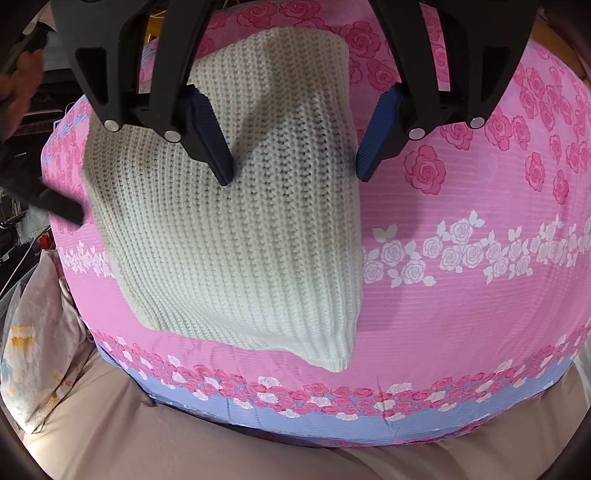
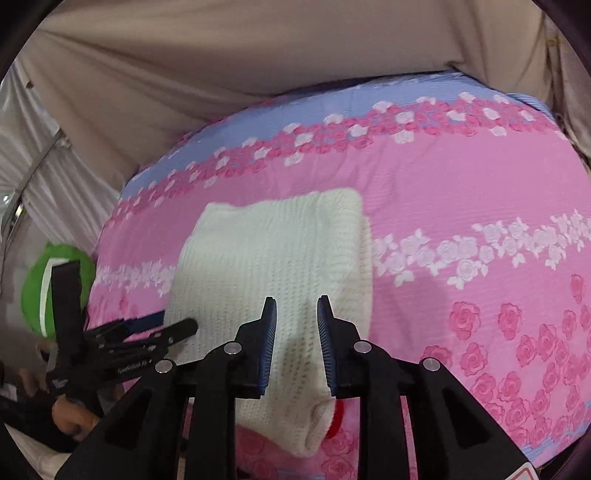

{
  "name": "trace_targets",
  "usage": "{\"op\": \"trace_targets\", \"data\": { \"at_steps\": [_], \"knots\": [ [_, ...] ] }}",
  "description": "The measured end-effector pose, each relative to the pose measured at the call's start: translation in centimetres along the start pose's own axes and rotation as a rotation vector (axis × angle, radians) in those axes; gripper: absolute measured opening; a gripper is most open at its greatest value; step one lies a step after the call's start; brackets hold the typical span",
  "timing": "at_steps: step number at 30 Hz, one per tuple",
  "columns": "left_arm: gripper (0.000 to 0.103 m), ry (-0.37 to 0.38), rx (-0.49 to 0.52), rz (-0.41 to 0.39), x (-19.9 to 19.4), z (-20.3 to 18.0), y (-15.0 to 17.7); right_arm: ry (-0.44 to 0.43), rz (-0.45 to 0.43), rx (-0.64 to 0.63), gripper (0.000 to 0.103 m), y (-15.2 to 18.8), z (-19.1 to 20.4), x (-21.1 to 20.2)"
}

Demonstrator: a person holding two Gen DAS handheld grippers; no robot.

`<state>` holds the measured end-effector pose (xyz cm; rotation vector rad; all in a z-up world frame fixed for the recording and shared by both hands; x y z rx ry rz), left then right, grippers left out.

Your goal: Fold small clothes

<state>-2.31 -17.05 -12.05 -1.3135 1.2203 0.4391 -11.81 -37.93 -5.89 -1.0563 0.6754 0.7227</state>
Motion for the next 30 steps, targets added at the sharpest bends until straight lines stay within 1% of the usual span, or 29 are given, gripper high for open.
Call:
{"op": "trace_targets", "data": {
  "at_steps": [1,2,3,6,8,10,12,13,15,16,18,19,21,22,24,25,26,28,29,30],
  "knots": [
    [0.066,-0.003,0.001,-0.002,0.0,0.0,0.1,0.047,0.068,-0.041,0.019,1.5,-0.3,2.5],
    [0.068,-0.002,0.001,0.001,0.1,-0.1,0.1,0.086,0.122,-0.058,0.019,2.6,-0.9,4.1],
    [0.068,-0.002,0.001,0.006,0.2,-0.2,0.2,0.097,0.130,-0.055,0.017,3.3,-1.2,4.7],
    [0.067,-0.021,0.011,-0.005,0.0,-0.3,0.2,0.050,0.062,-0.015,0.016,1.3,-0.3,2.3],
    [0.067,-0.022,0.008,-0.010,-0.1,-0.3,0.2,0.003,0.019,-0.043,0.016,-0.1,1.2,0.6],
    [0.067,-0.025,0.002,-0.012,-0.3,-0.3,0.3,-0.021,0.018,-0.080,0.017,-0.9,2.3,0.5],
    [0.067,-0.034,0.006,-0.015,-0.6,-0.1,0.4,-0.061,0.065,-0.092,0.017,-0.6,2.9,2.3],
    [0.067,-0.040,0.007,-0.016,-0.8,0.0,0.6,-0.067,0.113,-0.099,0.017,0.1,2.9,4.2],
    [0.069,-0.049,-0.002,-0.007,-1.0,0.6,1.1,-0.044,0.206,-0.134,0.016,2.1,2.9,7.5],
    [0.072,-0.053,-0.008,0.005,-0.9,1.0,1.5,-0.041,0.216,-0.141,0.014,2.7,2.6,8.6],
    [0.072,-0.062,-0.026,0.022,-0.8,1.7,2.2,-0.048,0.215,-0.103,0.014,2.0,3.0,8.2],
    [0.072,-0.056,-0.044,0.024,-0.8,2.1,2.5,-0.061,0.190,-0.090,0.018,1.0,3.5,7.3],
    [0.073,-0.044,-0.072,0.028,-0.8,2.6,2.6,-0.110,0.133,-0.100,0.019,-0.4,4.8,5.7],
    [0.073,-0.043,-0.076,0.030,-0.7,2.7,2.6,-0.119,0.122,-0.115,0.019,-0.8,5.4,5.6],
    [0.073,-0.045,-0.069,0.030,-0.6,2.6,2.5,-0.088,0.145,-0.171,0.021,-0.6,6.1,7.6],
    [0.073,-0.041,-0.061,0.032,-0.6,2.4,2.3,-0.052,0.189,-0.207,0.019,0.1,6.0,9.9],
    [0.071,-0.038,-0.057,0.033,-0.6,2.2,2.1,-0.055,0.196,-0.205,0.016,0.5,5.6,10.9],
    [0.071,-0.015,-0.070,0.007,-1.4,1.9,1.2,-0.090,0.189,-0.117,0.015,-0.5,4.8,10.2],
    [0.072,0.015,-0.088,-0.017,-2.0,1.8,0.5,-0.095,0.159,-0.076,0.015,-1.2,4.3,8.8],
    [0.073,0.031,-0.101,-0.034,-2.3,1.8,0.0,-0.088,0.112,-0.055,0.025,-1.9,3.7,7.2]
  ]
}}
Point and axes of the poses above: each gripper's, at about its wrist camera, not at the fingertips, and x roughly the way its jaws point, z to its left, y to its underside, the point moved 3 cm from there along x, roughly the way its jaws point, and after that the axes turned 6 degrees about -z, right-handed, at the moved point
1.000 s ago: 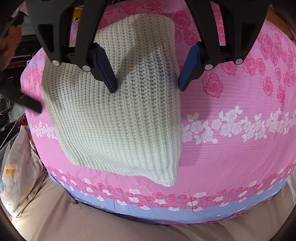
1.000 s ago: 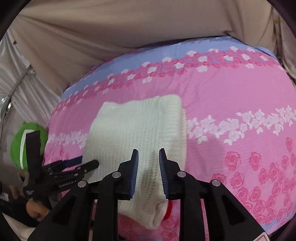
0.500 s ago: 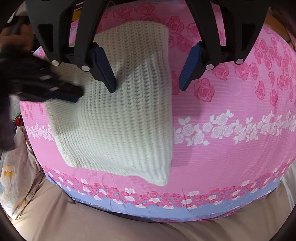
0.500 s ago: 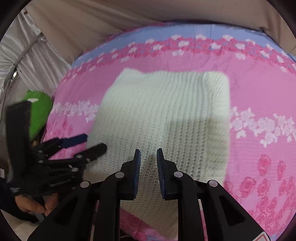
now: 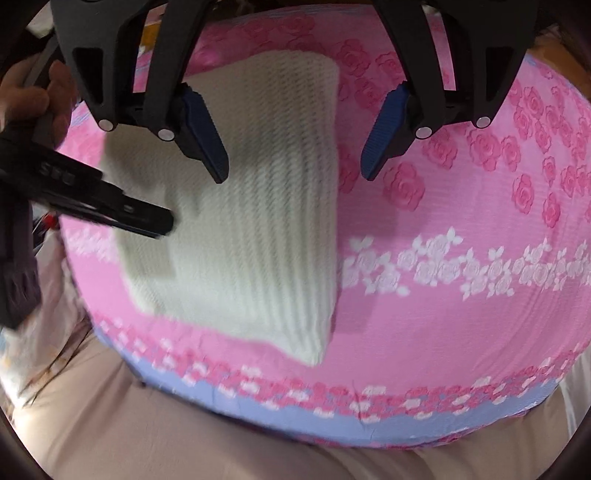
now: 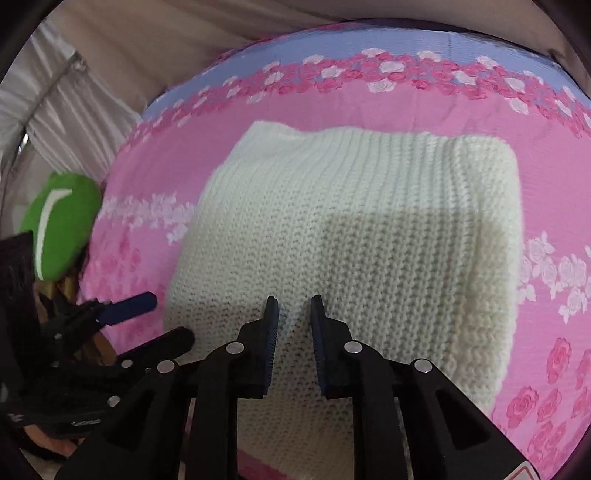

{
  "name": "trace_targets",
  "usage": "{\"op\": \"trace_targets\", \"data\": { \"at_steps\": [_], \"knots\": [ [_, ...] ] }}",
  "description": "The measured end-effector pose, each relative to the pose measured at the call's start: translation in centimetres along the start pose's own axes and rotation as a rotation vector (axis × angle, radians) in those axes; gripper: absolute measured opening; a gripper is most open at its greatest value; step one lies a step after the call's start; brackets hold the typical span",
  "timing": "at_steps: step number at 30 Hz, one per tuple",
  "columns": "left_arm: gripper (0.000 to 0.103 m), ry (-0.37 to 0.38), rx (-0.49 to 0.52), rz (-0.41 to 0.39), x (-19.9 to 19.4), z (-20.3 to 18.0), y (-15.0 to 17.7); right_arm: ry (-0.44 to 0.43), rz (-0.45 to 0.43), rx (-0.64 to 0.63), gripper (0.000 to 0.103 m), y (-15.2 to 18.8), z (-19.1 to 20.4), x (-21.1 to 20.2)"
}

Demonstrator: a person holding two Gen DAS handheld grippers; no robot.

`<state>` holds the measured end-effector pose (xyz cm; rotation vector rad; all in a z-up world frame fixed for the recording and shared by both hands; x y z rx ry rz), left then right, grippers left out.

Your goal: Fold small clothes

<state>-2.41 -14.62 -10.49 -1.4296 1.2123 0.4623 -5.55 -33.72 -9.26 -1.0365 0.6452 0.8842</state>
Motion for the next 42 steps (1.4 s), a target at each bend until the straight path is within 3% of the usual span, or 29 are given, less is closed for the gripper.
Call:
{"op": "trace_targets", "data": {
  "at_steps": [3,5,7,12,15,18,20,22,24,26,33,38,42],
  "knots": [
    [0.089,0.040,-0.076,-0.039,0.1,0.4,-1.6,0.067,-0.115,0.078,0.074,0.4,-3.2,-4.2],
    [0.089,0.053,-0.121,-0.007,1.6,1.0,-2.0,0.102,-0.102,0.142,0.075,1.8,-6.0,-4.4],
    [0.089,0.054,-0.170,0.054,3.8,1.9,-1.9,0.101,-0.004,0.239,0.075,3.8,-9.0,-2.3],
    [0.093,0.093,-0.248,0.106,6.8,2.5,-1.0,-0.037,0.060,0.399,0.076,6.8,-10.5,1.5],
    [0.093,0.130,-0.274,0.116,7.7,2.2,-0.6,-0.084,0.035,0.416,0.081,6.6,-10.0,2.7],
    [0.092,0.171,-0.294,0.152,8.5,1.5,-0.7,-0.091,0.041,0.408,0.081,5.6,-9.8,3.4],
    [0.084,0.160,-0.263,0.163,8.3,0.7,-1.1,-0.101,0.040,0.419,0.066,5.0,-9.7,3.8],
    [0.071,0.155,-0.216,0.167,7.8,-0.2,-1.6,-0.129,0.032,0.437,0.043,4.2,-9.2,3.9],
    [0.054,0.161,-0.183,0.176,6.8,-0.8,-2.2,-0.125,0.011,0.413,0.037,3.5,-8.2,2.9],
    [0.046,0.197,-0.185,0.171,5.6,-1.1,-3.0,-0.138,-0.030,0.388,0.035,2.7,-6.8,1.1],
    [0.043,0.343,-0.072,0.047,-1.5,-4.6,-7.8,-0.136,-0.249,0.285,0.034,-1.2,-3.2,-8.4],
    [0.044,0.456,0.054,-0.104,-9.3,-6.6,-12.9,-0.138,-0.461,0.229,0.034,-4.0,-0.1,-16.6],
    [0.044,0.488,0.143,-0.238,-15.9,-5.7,-16.7,-0.173,-0.601,0.148,0.034,-7.1,5.0,-21.4]
  ]
}}
Point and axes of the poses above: each gripper's, at about its wrist camera, not at the fingertips, and x roughly the way its jaws point, z to its left, y to its underside, the point moved 3 cm from there along x, roughly the way its jaws point, and after that the axes turned 6 degrees about -z, right-handed, at the moved point
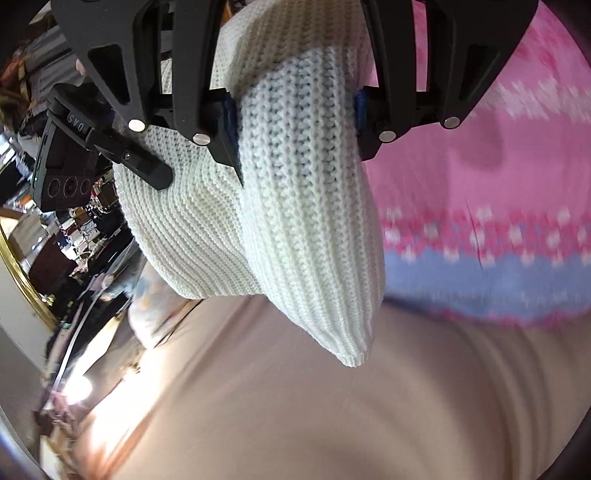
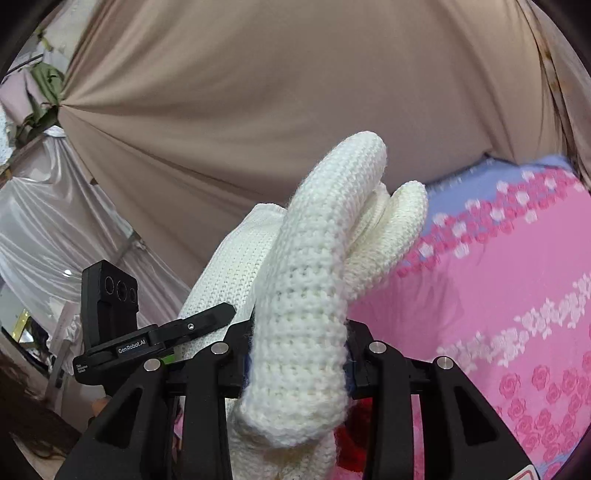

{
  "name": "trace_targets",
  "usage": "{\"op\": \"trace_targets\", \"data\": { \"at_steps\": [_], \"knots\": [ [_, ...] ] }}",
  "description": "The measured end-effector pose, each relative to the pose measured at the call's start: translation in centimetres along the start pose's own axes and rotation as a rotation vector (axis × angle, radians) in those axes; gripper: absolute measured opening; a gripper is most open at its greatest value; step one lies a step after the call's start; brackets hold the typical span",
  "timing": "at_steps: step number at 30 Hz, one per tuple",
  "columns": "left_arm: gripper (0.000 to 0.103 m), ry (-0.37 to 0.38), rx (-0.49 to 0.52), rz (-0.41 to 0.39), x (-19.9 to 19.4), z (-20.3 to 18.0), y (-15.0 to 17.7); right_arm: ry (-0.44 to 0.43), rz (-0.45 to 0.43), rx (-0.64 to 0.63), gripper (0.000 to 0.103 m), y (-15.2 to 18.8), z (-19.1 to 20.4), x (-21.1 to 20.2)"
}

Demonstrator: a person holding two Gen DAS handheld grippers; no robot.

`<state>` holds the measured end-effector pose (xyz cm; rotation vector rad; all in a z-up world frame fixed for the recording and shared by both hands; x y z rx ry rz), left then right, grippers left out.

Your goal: Fold small clothes

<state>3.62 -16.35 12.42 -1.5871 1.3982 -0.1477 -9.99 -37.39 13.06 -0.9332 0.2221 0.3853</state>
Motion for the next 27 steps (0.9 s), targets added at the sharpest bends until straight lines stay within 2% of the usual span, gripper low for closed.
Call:
{"op": "trace_targets", "data": {
  "at_steps": [5,7,9,11,12,14,15,16,17,18,20,24,27],
  "knots": [
    [0.045,-0.036,0.085,-0.112,-6.9,2.0,-4.3,-0.090,-0.059,-0.080,0.035,-2.3,6.8,2.7],
    [0.047,-0.081,0.093,-0.132,-8.4,4.5,-4.5,-0.091,-0.036,-0.079,0.036,-1.6,7.7,5.6],
    [0.051,-0.126,0.064,-0.116,-8.1,8.1,-3.9,-0.074,0.020,-0.053,0.039,0.1,7.0,9.5],
    [0.065,-0.194,0.023,-0.085,-6.4,12.9,-1.8,-0.041,0.112,-0.004,0.049,3.5,5.0,14.3],
    [0.066,-0.251,0.007,-0.067,-5.5,15.3,-0.2,-0.001,0.163,0.017,0.050,5.7,3.3,16.9],
    [0.065,-0.412,-0.030,0.025,-2.8,21.2,3.9,0.149,0.280,0.064,0.050,10.7,-0.9,21.4],
    [0.063,-0.480,-0.055,0.086,-1.8,23.6,6.0,0.227,0.347,0.097,0.042,13.2,-2.8,22.7],
    [0.058,-0.535,-0.093,0.148,-1.3,25.8,8.2,0.262,0.404,0.153,0.025,15.4,-4.2,23.3],
    [0.058,-0.545,-0.124,0.169,-1.5,26.9,9.6,0.254,0.414,0.189,0.021,16.5,-4.6,23.0],
    [0.059,-0.544,-0.146,0.163,-2.0,27.3,10.5,0.245,0.408,0.198,0.021,17.2,-4.3,22.5],
    [0.060,-0.542,-0.169,0.145,-3.2,27.5,11.4,0.269,0.393,0.114,0.021,17.3,-2.8,21.7],
    [0.064,-0.609,-0.125,0.144,-2.9,26.9,11.1,0.315,0.390,-0.027,0.036,16.8,-0.3,22.8],
    [0.064,-0.653,-0.083,0.178,-1.8,26.6,11.4,0.353,0.400,-0.113,0.036,17.0,0.8,24.5]
  ]
}}
Point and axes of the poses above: each gripper's, at about its wrist camera, not at the fingertips, and x roughly the way its jaws point, z to its left, y to its underside, the point moved 3 cm from there along x, roughly the way its jaws point, and after that the axes turned 6 degrees about -z, right-handed, at the moved point
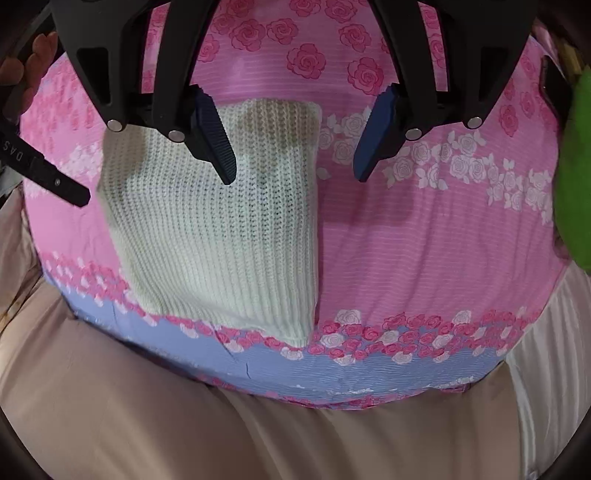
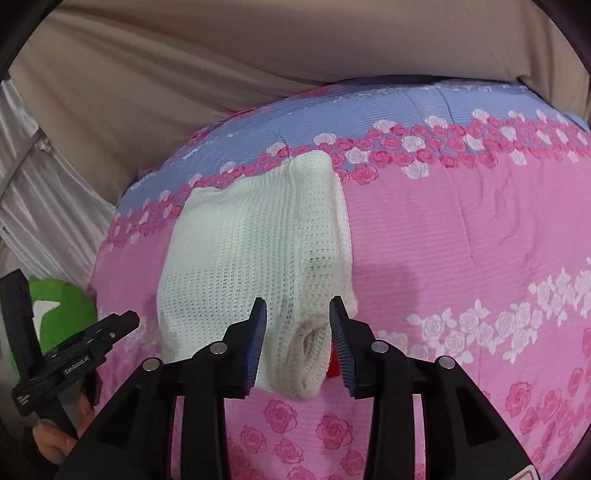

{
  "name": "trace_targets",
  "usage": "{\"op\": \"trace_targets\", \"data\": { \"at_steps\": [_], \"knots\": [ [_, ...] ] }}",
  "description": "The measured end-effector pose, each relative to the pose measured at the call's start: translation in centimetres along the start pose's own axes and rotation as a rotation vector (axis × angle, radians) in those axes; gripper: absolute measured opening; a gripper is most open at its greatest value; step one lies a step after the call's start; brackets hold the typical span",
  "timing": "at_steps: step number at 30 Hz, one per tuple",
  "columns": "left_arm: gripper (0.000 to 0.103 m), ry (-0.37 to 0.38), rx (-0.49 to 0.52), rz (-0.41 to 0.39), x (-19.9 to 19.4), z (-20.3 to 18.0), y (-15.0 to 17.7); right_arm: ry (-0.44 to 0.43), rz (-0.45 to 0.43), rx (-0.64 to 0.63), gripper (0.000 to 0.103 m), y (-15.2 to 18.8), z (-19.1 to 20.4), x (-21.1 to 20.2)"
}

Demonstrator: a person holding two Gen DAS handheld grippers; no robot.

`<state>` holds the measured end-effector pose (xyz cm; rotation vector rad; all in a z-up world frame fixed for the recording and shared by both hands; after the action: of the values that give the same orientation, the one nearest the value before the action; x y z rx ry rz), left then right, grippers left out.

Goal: Fold small clothes
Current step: 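Lower the folded end onto the stack and open both grippers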

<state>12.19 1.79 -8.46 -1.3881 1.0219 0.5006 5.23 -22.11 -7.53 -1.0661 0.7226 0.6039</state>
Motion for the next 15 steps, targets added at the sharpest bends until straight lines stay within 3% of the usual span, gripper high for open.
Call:
{"op": "trace_targets", "data": {
  "at_steps": [2,7,12,15],
  "knots": [
    [0.064,-0.020,0.036,0.005,0.5,-0.8,0.1,0.026,0.004,-0.058,0.035,0.1,0.9,0.7],
    [0.064,-0.047,0.102,0.019,1.5,-2.2,0.3,0.145,0.129,-0.117,0.025,1.8,-1.0,6.1],
    [0.064,-0.051,0.120,0.019,1.7,-2.9,0.3,0.097,0.040,-0.051,0.018,0.4,-0.9,2.1],
    [0.064,-0.059,0.125,0.026,2.0,-3.2,0.5,0.143,0.079,-0.072,0.018,1.2,-1.1,3.3]
  ]
}}
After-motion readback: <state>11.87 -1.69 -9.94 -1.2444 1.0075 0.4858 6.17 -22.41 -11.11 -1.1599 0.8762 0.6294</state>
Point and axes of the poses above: each gripper's, at about its wrist camera, not at the fingertips, and x roughly the way its jaws point, z to its left, y to its underside, the point moved 3 cm from there along x, roughly the way its jaws point, and after that the axes turned 6 degrees about -z, right-handed, at the moved point
